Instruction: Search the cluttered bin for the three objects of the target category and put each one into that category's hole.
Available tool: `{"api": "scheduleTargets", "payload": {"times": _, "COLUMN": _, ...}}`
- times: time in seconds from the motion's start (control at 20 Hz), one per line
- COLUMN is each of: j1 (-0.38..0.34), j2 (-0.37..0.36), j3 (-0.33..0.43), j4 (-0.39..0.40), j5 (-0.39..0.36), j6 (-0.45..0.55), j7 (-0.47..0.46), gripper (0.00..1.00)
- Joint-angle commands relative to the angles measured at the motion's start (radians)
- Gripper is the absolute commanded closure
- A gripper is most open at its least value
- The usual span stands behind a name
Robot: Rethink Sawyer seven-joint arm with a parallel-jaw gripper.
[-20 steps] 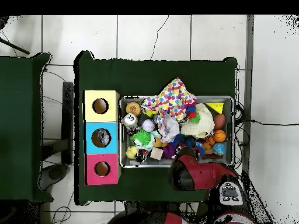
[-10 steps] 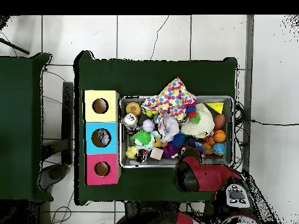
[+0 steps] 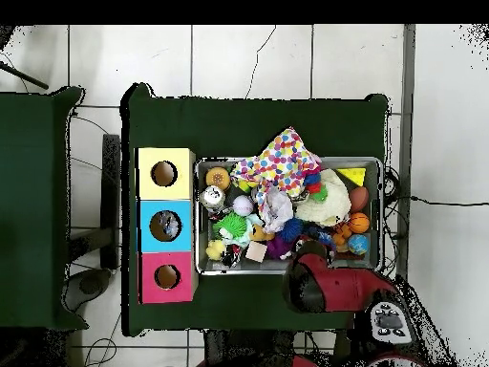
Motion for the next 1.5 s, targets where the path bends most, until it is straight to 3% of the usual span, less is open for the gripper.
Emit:
{"api": "scheduleTargets", "payload": {"times": 0.05, "j1": -0.095, "j2": -0.168, "j3": 0.242, "j4": 0.004, "j5": 0.021, "j6": 0.456, "j7": -0.201, "gripper": 1.00}}
{"api": "scheduleTargets", "payload": {"times": 0.2, "j1": -0.087, "j2": -0.192, "j3": 0.255, "j4": -0.033, "j5": 0.017, "j6": 0.555, "j7": -0.257, "gripper": 1.00}}
{"api": "scheduleTargets", "payload": {"times": 0.4, "j1": -0.071, "j2": -0.189, "j3": 0.255, "j4": -0.055, "j5": -0.033, "j6": 0.577, "j7": -0.219, "gripper": 1.00}}
{"api": "scheduleTargets", "payload": {"times": 0.55, "j1": -0.101, "j2": -0.194, "j3": 0.286, "j4": -0.052, "j5": -0.056, "j6": 0.581, "j7": -0.221, "gripper": 1.00}}
{"api": "scheduleTargets", "payload": {"times": 0.9, "j1": -0.111, "j2": -0.225, "j3": 0.287, "j4": -0.028, "j5": -0.063, "j6": 0.523, "j7": -0.116, "gripper": 1.00}}
{"api": "scheduleTargets", "payload": {"times": 1.2, "j1": -0.068, "j2": -0.161, "j3": 0.272, "j4": -0.132, "j5": -0.097, "j6": 0.546, "j7": -0.103, "gripper": 1.00}}
{"api": "scheduleTargets", "payload": {"times": 1.5, "j1": -0.085, "j2": -0.171, "j3": 0.322, "j4": -0.203, "j5": -0.047, "j6": 0.672, "j7": -0.173, "gripper": 1.00}}
